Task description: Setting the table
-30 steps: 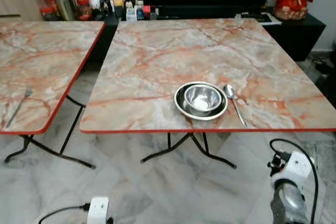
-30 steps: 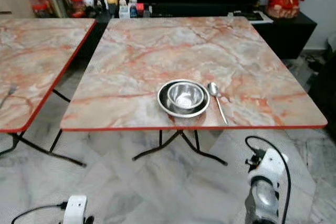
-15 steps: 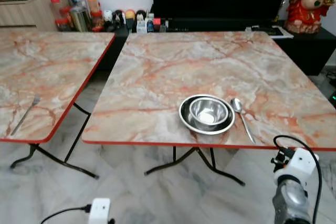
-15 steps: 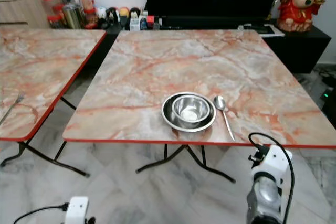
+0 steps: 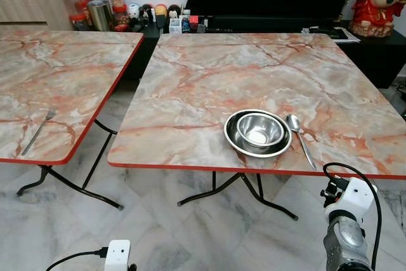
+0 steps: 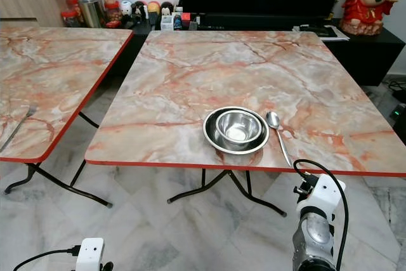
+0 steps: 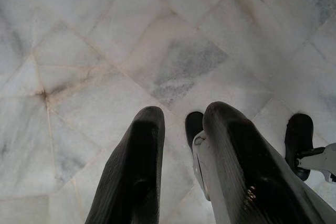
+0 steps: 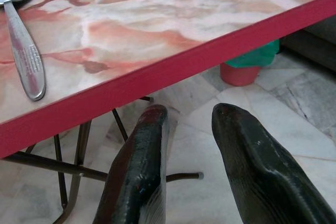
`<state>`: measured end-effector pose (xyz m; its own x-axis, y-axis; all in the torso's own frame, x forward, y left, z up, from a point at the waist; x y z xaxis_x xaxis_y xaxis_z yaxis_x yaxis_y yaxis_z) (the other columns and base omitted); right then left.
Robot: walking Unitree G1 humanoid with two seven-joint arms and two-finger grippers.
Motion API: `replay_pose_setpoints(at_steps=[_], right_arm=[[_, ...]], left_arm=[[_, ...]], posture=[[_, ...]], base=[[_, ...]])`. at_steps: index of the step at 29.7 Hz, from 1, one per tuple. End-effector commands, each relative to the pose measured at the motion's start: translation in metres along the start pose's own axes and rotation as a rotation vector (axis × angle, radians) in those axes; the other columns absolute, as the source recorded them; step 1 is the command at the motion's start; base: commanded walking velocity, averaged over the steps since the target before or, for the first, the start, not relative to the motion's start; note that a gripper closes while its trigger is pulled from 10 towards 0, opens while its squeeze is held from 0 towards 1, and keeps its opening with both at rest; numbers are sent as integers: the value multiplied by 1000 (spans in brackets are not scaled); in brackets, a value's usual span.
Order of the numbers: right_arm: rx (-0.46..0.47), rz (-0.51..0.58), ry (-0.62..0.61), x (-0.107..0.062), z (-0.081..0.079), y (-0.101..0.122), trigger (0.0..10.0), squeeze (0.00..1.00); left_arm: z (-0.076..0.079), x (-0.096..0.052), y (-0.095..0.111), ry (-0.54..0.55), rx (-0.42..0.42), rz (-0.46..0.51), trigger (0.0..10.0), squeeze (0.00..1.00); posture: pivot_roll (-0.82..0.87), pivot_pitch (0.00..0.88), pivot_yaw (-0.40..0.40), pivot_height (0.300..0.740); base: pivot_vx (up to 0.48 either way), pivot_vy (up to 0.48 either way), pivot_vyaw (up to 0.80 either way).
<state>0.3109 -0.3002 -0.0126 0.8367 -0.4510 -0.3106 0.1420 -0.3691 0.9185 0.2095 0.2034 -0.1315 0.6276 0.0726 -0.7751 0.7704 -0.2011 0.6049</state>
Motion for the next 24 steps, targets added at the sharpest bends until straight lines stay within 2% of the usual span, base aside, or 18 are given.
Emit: replay_pose_setpoints(at_steps=[1,4,9,16,24], right_arm=[[11,14,-8,1,1,4,10000,0],[30,108,-12,4,3,25,10000,0],[5,230,10,5,2,55,10000,0],[-6,342,25,2,2,81,10000,0],[-21,316,24,-1,1,70,10000,0]], left_arm=[[0,0,-3,-1,-9,-12,10000,0],[0,0,-2,-1,-10,-12,10000,0],[0,0,-2,-3,-9,-11,10000,0],[0,0,-2,-6,-9,-10,10000,0],[1,0,-1,-12,-7,-9,10000,0]], posture=[[14,0,-12,736],[17,0,-11,736],[9,0,-9,736],[8,0,-9,736],[4,0,-7,736]], base=[[0,319,0],[0,317,0],[0,310,0],[0,311,0],[0,311,0]])
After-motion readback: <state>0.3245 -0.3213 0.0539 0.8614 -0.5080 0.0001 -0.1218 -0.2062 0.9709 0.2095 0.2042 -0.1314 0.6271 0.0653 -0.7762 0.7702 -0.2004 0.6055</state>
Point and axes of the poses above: a point about 5 cm out from each wrist's last joint towards the gripper, its own x axis pointing out of the wrist towards the gripper, its own y axis along the axis of the wrist's last joint, z = x × y, the point moved 6 cm from there along x, pointing out of the wrist towards the gripper, and after that the axes turned 12 degrees about x, right-handed, at the moved point
